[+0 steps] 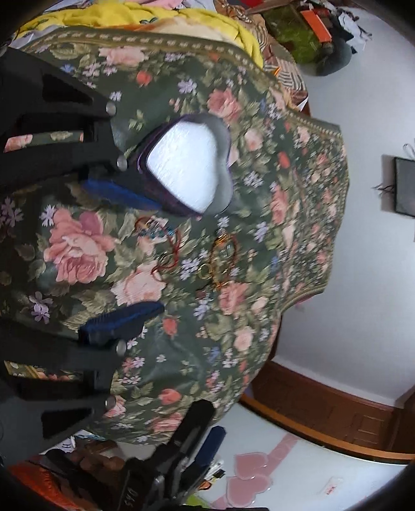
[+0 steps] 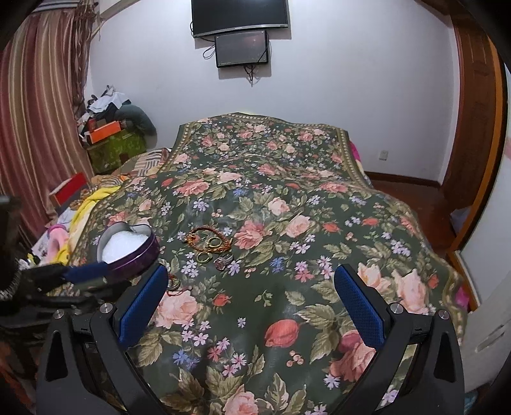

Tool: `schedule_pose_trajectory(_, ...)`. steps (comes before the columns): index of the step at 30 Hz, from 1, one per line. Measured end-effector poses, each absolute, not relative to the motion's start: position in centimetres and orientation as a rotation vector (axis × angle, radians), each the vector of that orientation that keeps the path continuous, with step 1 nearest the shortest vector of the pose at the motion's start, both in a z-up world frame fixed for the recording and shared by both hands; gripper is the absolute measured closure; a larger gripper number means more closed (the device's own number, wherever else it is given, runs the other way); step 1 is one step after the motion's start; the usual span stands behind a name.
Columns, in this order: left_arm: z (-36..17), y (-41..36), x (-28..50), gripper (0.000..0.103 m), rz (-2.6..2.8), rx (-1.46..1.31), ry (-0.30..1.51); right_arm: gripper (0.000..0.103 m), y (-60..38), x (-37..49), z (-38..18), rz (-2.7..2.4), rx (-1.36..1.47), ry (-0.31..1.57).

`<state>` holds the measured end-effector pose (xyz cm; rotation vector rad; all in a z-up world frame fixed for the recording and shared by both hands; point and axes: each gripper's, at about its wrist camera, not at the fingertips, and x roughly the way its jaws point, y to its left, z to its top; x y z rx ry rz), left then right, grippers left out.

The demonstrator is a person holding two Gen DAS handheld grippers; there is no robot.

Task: Organize jewelry
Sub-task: 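Move the left gripper down to the red string bracelet with turquoise beads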

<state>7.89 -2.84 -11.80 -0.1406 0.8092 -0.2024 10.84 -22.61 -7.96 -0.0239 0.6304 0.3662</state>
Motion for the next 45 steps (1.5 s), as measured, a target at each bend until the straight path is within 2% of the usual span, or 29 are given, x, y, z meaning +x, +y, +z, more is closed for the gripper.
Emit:
schedule_pose_trajectory(4,-13.1,-3.2,8.7,0.060,-0.200,-0.125,0.855,0.000,-22.8,11.0,-8.3,0.390,0.010,0.638)
schedule_pose_trajectory(6,-13.8,-3.1,9.2,0.068,-0.189,-0.119,0.881,0.000,-22.8,11.1,-8.5,0.405,0.020,0.646)
schedule_pose_trajectory(11,-15.0,-2.4,10.3,0.071,-0.153,-0.113,0.907,0.000,-22.4,11.7,-9.1,0.423,0.021,0.666)
schedule_pose_trajectory(14,-15.7,-2.2,10.7,0.079,-0.155,-0.114,0.929,0.000,-22.2,12.0,-9.5,0.431,0.023,0.680)
schedule_pose_trajectory(26,-14.5,-1.9,11.0,0.079,-0.172,-0.134,0.883,0.000,-21.9,12.3,-10.1,0.447,0.017,0.705)
schedule_pose_trajectory(30,-14.9,-1.9,11.7,0.093,-0.155,-0.118,0.895,0.000,-21.7,12.3,-10.3,0.449,0.012,0.707)
schedule_pose_trajectory(45,-16.1,-2.5,11.7,0.090,-0.154,-0.086,0.906,0.000,-21.6,12.4,-10.7,0.457,0.015,0.722)
